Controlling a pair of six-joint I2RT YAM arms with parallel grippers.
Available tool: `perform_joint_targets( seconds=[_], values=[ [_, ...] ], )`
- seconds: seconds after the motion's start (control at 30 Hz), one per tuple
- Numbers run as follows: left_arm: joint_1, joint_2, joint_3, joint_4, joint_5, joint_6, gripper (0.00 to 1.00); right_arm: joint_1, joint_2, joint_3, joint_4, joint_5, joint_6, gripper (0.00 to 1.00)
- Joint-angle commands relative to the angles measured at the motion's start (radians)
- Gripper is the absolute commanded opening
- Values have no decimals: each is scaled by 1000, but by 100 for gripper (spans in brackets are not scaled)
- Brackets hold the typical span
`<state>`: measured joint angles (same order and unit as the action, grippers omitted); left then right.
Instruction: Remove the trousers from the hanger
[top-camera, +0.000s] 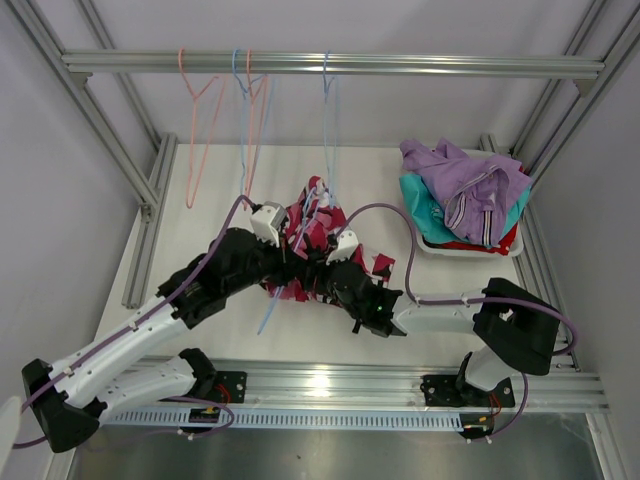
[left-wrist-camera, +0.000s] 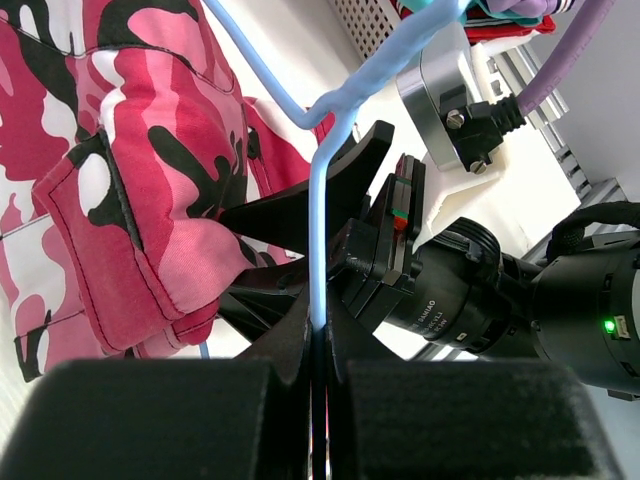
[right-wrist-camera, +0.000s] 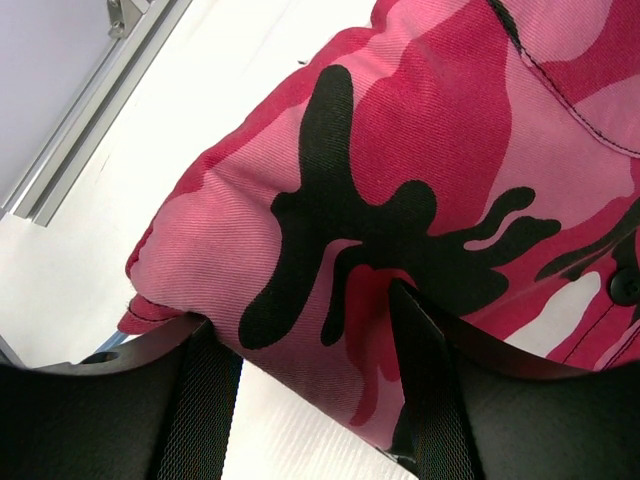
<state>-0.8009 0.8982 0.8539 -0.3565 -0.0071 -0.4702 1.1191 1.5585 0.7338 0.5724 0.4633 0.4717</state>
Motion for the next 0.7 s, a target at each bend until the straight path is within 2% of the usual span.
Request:
perform_joint_targets(
  seconds=[0.0,0.27,0.37,0.43,0.5,0.57,0.67],
  values=[
    [28,-12,33,211,-18,-24,0,81,3,-10,-22,-87,-30,62],
    [40,-10,33,212,-1,-34,0,84,17,-33,13,-98,-28,63],
    [40,-8,31,215,-1,-41,1,105,55,-16,56,6,-25,63],
    [42,-10,31,215,27,-45,0,128,105,-5,128,123,-22,53],
    [42,-10,30,218,32,-48,0,131,138,9,168,156,-33,45],
    [40,-7,30,217,35,-47,0,131,167,51,167,192,-53,43],
    [40,-4,31,215,35,-48,0,133,166,87,130,219,-80,47]
  ],
)
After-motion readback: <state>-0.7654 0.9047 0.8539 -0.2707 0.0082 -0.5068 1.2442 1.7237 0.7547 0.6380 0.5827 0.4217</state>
